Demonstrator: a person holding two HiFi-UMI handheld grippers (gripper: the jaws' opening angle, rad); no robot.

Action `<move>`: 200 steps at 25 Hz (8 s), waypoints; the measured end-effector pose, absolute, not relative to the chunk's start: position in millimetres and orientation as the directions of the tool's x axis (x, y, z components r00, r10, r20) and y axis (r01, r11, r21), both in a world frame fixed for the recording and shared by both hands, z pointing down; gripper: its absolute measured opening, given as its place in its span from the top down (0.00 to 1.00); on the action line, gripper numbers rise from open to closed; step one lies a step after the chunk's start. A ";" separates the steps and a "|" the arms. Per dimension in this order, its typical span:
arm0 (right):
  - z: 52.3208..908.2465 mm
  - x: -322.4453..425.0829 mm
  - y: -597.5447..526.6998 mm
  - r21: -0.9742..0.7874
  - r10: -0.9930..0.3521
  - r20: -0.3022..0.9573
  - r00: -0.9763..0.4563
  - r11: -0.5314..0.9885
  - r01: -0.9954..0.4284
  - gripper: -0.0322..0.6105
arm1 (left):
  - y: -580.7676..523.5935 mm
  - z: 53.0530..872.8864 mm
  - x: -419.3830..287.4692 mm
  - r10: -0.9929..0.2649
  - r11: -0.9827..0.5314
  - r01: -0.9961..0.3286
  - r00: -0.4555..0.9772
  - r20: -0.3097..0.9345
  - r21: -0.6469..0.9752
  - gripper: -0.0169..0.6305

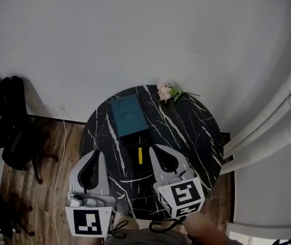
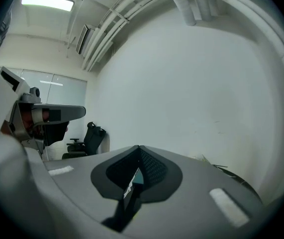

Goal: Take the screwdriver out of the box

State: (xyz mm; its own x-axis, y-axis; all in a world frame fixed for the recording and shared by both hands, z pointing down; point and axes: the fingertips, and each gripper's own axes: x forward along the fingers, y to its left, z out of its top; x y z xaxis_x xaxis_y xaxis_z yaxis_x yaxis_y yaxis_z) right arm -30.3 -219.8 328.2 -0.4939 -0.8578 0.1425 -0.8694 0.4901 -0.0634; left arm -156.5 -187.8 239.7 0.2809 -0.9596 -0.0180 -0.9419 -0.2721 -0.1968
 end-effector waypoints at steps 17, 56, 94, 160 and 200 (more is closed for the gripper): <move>469.0 -69.0 -297.8 -0.161 -0.799 0.463 -0.383 0.349 -0.923 0.81 | -288.4 318.9 -210.2 -0.928 -0.358 -0.931 0.348 0.133 -0.066 0.97; 583.7 -82.9 -323.7 -0.140 -0.576 0.770 -0.274 0.266 -0.954 0.80 | -361.2 405.5 -238.2 -0.876 -0.388 -0.919 0.392 0.279 0.073 0.97; 254.9 93.1 -208.3 0.009 -0.969 0.122 -0.213 0.216 -0.976 0.80 | -226.0 239.4 -65.7 -0.882 -0.453 -0.873 0.468 -0.052 -0.180 0.97; 308.2 39.3 -239.3 -0.003 -0.954 0.145 -0.263 0.265 -0.964 0.84 | -255.5 235.3 -135.4 -0.916 -0.385 -0.902 0.399 -0.038 -0.194 0.97; 241.7 -37.1 -242.3 0.067 -0.902 -0.007 -0.431 0.429 -0.901 0.91 | -237.7 186.1 -172.0 -0.937 -0.281 -0.938 0.314 -0.155 -0.201 0.97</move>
State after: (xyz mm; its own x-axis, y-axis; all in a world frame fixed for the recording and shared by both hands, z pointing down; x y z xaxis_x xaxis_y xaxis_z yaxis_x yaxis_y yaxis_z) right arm -37.1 -242.3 241.7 -0.4307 -0.9025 -0.0070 -0.9007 0.4293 0.0672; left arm -172.0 -237.7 186.1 0.3142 -0.9366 -0.1550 -0.9382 -0.2814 -0.2013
